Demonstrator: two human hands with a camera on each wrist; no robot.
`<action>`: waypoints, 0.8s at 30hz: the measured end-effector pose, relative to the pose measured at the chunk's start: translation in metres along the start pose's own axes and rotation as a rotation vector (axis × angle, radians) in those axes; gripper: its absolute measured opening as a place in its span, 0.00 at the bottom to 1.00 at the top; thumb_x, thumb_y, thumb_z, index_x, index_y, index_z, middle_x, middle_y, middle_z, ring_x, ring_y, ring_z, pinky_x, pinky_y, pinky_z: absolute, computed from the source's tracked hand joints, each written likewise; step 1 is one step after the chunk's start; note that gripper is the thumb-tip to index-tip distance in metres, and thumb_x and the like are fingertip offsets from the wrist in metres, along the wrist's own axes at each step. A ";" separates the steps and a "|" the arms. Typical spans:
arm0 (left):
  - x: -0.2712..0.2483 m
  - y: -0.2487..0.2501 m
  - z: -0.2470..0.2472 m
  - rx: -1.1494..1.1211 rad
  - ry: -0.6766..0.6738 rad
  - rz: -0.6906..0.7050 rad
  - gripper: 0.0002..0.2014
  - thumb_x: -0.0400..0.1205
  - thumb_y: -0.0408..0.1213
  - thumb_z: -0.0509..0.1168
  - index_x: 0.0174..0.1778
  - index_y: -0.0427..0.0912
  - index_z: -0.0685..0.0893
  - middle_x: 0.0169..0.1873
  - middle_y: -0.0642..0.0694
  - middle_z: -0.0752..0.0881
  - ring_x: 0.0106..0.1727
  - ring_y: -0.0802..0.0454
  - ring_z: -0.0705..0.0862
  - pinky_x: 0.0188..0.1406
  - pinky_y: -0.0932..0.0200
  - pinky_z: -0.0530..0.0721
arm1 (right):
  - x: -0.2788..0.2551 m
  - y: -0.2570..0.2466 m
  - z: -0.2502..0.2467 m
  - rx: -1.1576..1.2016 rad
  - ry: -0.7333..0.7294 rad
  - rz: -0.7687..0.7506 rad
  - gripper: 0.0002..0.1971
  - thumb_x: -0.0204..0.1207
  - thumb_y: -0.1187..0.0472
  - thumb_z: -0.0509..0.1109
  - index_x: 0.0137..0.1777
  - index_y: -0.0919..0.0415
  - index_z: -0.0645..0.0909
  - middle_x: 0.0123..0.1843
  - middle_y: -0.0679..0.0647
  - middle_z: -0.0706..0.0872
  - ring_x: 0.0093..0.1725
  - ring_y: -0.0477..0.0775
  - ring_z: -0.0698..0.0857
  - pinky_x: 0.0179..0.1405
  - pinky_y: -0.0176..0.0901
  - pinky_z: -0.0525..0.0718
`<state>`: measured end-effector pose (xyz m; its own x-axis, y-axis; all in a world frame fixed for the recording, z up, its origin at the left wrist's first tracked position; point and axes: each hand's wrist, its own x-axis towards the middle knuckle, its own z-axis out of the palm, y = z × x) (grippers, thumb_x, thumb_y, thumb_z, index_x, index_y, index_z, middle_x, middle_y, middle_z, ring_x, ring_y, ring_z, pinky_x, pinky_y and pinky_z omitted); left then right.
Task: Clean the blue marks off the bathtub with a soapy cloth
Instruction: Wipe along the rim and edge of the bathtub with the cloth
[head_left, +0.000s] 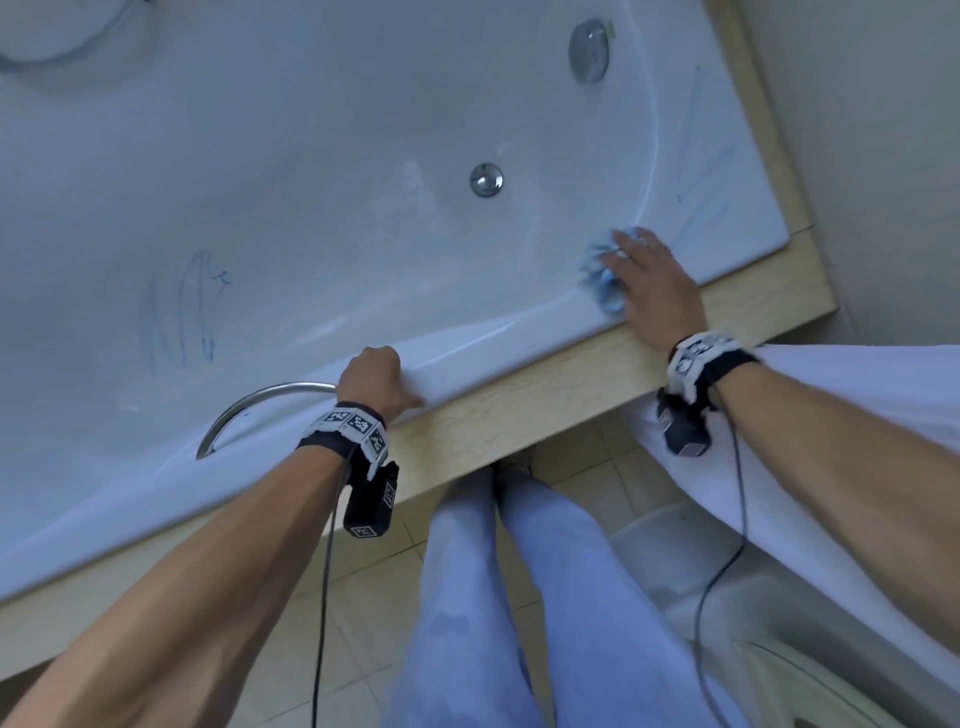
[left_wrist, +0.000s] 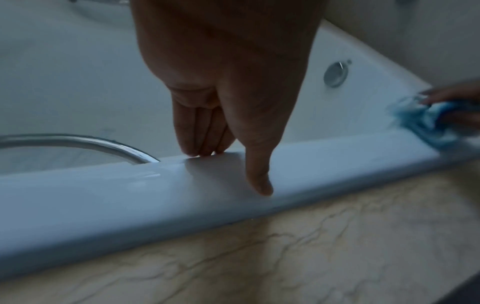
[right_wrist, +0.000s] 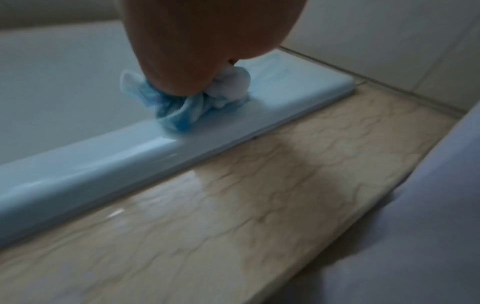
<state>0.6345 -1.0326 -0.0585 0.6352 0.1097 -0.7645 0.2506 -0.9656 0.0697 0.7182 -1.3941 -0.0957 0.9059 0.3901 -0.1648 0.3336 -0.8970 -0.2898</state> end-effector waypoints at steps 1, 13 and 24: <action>0.003 0.009 -0.001 -0.046 0.021 0.011 0.27 0.62 0.55 0.84 0.40 0.40 0.79 0.38 0.43 0.81 0.41 0.41 0.82 0.41 0.51 0.85 | -0.005 -0.014 0.004 0.029 0.016 -0.017 0.28 0.73 0.70 0.63 0.74 0.59 0.79 0.82 0.57 0.74 0.82 0.66 0.70 0.73 0.59 0.79; 0.018 0.060 0.016 0.021 0.054 0.026 0.20 0.69 0.53 0.79 0.36 0.38 0.85 0.33 0.40 0.87 0.37 0.39 0.86 0.35 0.56 0.78 | -0.030 -0.114 0.088 0.079 -0.018 -0.535 0.27 0.77 0.72 0.70 0.75 0.57 0.78 0.85 0.56 0.69 0.85 0.67 0.65 0.83 0.64 0.65; 0.012 0.150 0.012 -0.102 0.177 -0.024 0.25 0.69 0.50 0.81 0.46 0.40 0.75 0.44 0.43 0.83 0.44 0.38 0.82 0.35 0.53 0.72 | -0.019 0.064 0.027 0.081 0.126 -0.658 0.16 0.85 0.70 0.67 0.70 0.59 0.85 0.79 0.57 0.78 0.79 0.66 0.76 0.74 0.63 0.77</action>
<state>0.6711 -1.1786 -0.0646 0.7444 0.1813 -0.6426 0.3347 -0.9341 0.1242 0.7153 -1.4530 -0.1369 0.5455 0.8185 0.1803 0.8104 -0.4603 -0.3626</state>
